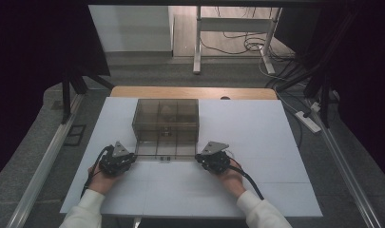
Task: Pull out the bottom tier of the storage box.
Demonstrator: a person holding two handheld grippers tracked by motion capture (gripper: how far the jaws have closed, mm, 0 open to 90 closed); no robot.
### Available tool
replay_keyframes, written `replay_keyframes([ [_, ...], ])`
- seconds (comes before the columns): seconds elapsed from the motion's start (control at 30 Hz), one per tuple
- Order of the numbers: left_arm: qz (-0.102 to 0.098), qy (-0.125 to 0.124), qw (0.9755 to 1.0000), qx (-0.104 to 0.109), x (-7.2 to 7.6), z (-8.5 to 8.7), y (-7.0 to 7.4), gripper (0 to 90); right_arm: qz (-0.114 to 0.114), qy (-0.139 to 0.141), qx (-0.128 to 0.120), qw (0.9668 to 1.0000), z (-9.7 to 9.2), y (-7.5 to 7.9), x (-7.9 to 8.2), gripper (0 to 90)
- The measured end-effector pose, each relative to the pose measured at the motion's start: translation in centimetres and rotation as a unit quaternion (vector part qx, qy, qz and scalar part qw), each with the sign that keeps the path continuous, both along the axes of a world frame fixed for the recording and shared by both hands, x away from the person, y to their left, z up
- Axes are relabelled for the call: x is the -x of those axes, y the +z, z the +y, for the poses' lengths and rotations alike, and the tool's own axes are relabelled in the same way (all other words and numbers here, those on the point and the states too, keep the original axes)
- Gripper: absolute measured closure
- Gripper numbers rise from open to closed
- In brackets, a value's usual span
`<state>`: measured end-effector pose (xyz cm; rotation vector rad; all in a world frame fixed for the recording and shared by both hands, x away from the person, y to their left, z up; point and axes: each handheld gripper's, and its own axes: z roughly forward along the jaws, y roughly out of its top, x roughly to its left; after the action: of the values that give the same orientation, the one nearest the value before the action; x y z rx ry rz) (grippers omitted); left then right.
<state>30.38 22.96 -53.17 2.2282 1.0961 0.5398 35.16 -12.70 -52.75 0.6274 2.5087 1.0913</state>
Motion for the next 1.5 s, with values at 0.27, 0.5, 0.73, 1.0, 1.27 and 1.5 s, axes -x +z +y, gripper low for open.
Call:
replay_keyframes([
  [0.27,-0.009,0.008,0.9997,0.019,0.0,0.2,0.3,56.0,0.000,-0.024,-0.026,0.9994,-0.9,0.4,-0.1,61.8],
  [0.5,-0.013,0.027,0.9989,0.035,-0.1,0.1,0.7,33.5,-0.013,-0.030,-0.054,0.9980,-4.0,1.6,0.4,42.3],
  [0.73,-0.006,0.029,0.9976,0.062,-0.2,-0.1,1.0,29.3,-0.016,-0.053,-0.068,0.9962,-7.3,1.9,0.8,38.1],
  [1.0,-0.009,0.016,0.9948,0.100,0.0,-0.8,2.3,26.4,-0.029,-0.062,-0.075,0.9949,-10.6,2.5,2.3,36.9],
  [1.27,-0.011,0.002,0.9952,0.097,-0.2,-1.9,2.9,25.5,-0.031,-0.096,-0.080,0.9917,-14.7,2.8,3.8,34.3],
  [1.5,-0.012,-0.029,0.9912,0.129,-0.5,-4.5,4.3,25.0,-0.031,-0.105,-0.066,0.9917,-16.9,2.5,5.1,32.0],
])
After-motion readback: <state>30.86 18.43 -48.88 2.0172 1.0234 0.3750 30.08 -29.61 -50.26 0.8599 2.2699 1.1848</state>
